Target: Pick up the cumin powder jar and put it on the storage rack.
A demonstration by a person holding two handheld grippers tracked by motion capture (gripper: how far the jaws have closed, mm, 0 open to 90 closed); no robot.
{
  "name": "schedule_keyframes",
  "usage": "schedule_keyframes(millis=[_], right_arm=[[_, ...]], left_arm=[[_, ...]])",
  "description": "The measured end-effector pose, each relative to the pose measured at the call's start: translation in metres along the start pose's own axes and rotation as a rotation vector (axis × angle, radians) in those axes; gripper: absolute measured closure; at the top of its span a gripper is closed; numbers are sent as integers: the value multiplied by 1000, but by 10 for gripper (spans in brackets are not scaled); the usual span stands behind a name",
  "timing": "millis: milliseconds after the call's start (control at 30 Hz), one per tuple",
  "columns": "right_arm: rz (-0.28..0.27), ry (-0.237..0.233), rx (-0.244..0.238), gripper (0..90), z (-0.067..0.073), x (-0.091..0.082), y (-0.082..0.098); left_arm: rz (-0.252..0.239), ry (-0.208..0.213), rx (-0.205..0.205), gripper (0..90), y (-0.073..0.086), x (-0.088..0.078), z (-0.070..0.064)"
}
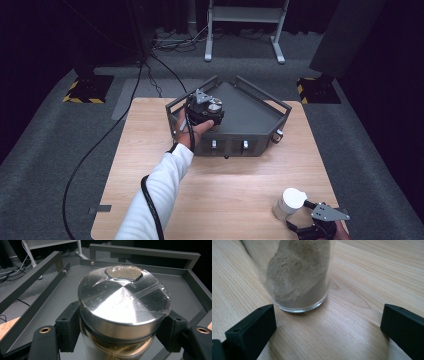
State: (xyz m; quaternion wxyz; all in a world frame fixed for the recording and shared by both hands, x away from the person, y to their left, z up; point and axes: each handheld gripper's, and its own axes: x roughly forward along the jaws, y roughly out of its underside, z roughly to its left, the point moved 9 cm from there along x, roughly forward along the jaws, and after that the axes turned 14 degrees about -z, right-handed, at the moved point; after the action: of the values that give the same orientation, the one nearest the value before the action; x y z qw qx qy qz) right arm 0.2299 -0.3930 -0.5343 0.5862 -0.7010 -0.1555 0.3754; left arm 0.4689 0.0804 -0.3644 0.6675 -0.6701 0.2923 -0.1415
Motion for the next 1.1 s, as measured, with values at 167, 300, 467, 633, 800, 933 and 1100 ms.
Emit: schedule_keyframes(millis=[167, 300, 467, 633, 800, 933, 1100], right_arm=[[0, 0, 1, 0, 0, 0, 0], [-2, 2, -3, 0, 1, 0, 0], [0, 0, 0, 0, 0, 0, 0], [1, -1, 2, 0, 0, 0, 0], [2, 0, 3, 0, 0, 0, 0], [-1, 1, 0, 0, 0, 0, 0], [-1, 1, -1, 0, 0, 0, 0]], left_arm=[[-17, 3, 22, 132, -3, -4, -2], [-28, -10, 41, 66, -7, -13, -2], [-36, 2, 67, 36, -10, -31, -4], [-76, 50, 78, 27, -8, -54, -6], [-64, 89, 93, 27, -1, -73, -12], [-71, 117, 94, 20, 4, -88, -16], [-54, 122, 108, 19, 12, -100, -20]])
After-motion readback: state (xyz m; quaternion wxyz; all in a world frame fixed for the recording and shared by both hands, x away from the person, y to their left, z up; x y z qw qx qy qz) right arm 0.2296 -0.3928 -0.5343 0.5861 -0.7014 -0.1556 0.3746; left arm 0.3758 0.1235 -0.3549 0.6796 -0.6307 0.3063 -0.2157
